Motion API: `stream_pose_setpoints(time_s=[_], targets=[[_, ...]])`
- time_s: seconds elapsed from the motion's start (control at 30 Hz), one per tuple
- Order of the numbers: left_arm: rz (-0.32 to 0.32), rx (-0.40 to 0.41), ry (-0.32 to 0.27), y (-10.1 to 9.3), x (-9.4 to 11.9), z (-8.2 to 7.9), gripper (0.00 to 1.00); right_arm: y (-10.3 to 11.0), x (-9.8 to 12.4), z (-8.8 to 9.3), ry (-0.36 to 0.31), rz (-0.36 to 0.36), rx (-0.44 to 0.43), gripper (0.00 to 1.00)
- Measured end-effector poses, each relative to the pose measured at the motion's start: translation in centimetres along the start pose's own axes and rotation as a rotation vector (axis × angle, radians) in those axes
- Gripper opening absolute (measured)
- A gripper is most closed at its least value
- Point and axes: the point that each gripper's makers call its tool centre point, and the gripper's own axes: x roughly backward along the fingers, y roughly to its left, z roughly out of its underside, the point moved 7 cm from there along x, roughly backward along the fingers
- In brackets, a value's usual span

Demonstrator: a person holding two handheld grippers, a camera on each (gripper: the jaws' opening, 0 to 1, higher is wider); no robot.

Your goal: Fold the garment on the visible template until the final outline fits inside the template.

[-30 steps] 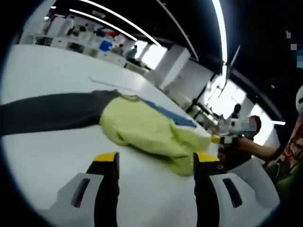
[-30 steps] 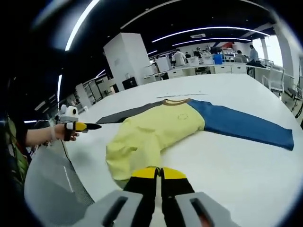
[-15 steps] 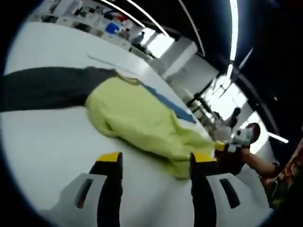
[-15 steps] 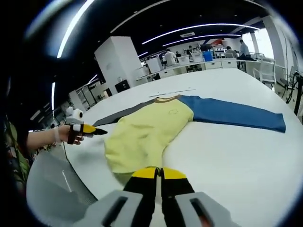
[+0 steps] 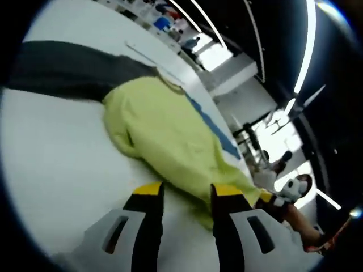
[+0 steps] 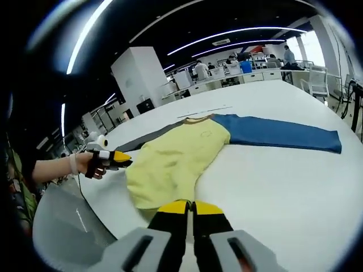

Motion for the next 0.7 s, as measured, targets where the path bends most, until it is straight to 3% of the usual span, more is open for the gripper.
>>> stream_pose_setpoints(time_s=[0.2,0.33,0.7], targets=[[0.02,0.031,0.019,-0.5,-0.5,0.5,0.22,0.0,-0.1,0.0,0.003,-0.003,-0.009,0.0],[0.076,0.057,0.008,-1.7,-0.9,-0.1,0.01,0.1,-0.1,-0.1,0.003,-0.004,-0.014,0.0],[0.125,0.066,-0.055,-3.7,-1.0,-3.0,0.0,0.1,0.0,-1.0,-0.012,-0.007,-0.013,0.0]])
